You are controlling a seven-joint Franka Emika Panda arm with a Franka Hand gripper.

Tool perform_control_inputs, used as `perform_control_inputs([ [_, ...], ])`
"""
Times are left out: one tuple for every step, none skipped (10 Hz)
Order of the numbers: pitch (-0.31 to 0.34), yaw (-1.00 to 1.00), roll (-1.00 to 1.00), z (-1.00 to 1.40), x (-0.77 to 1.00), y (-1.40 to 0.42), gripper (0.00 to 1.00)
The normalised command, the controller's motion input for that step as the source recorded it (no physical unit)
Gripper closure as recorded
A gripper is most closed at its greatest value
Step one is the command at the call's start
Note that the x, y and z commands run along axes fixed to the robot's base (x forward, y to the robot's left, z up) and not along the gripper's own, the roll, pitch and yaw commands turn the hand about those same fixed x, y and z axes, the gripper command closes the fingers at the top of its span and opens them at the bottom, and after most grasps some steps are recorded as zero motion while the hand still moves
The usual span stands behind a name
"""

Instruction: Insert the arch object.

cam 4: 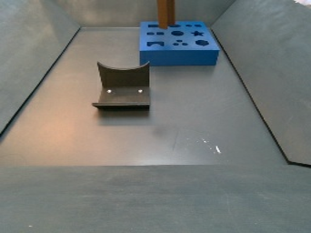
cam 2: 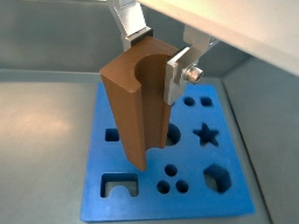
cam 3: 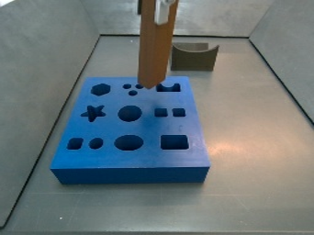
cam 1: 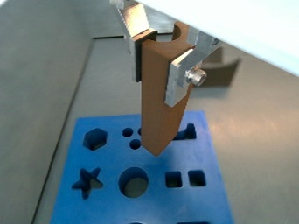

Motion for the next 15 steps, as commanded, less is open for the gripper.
perform_control_inputs([
  [0.0,-0.9,-0.04,-0.17,0.23,0.11,1.0],
  [-0.111,-0.71,-0.22,-0.01,0.35,0.17,1.0],
  [-0.23,-0.64,-0.27,0.0,0.26,0.19,1.0],
  [-0.204,-0.87,-0.02,-0.16,0.0,0.1,1.0],
  [-0.091,-1.0,0.02,-0.31,0.0,0.0,1.0],
  [0.0,-1.0,0.08,-0.41,0.0,0.0,1.0],
  [0.0,-1.0,0.08,-0.41,0.0,0.0,1.0],
  [0.0,-1.0,0.02,-0.35,0.0,0.0,1.0],
  [0.0,-1.0,0.0,-0.2,0.0,0.0,1.0],
  [0.0,-0.95,0.0,0.0,0.05,0.06,1.0],
  [0.0,-0.86,0.0,0.0,0.06,0.13,1.0],
  [0.01,-0.69,-0.03,-0.01,0.08,0.28,1.0],
  [0.006,-0.55,-0.06,-0.15,0.17,0.39,1.0],
  [0.014,-0.4,-0.07,-0.22,0.33,0.39,1.0],
  [0.0,-0.16,-0.03,-0.24,0.21,0.16,1.0],
])
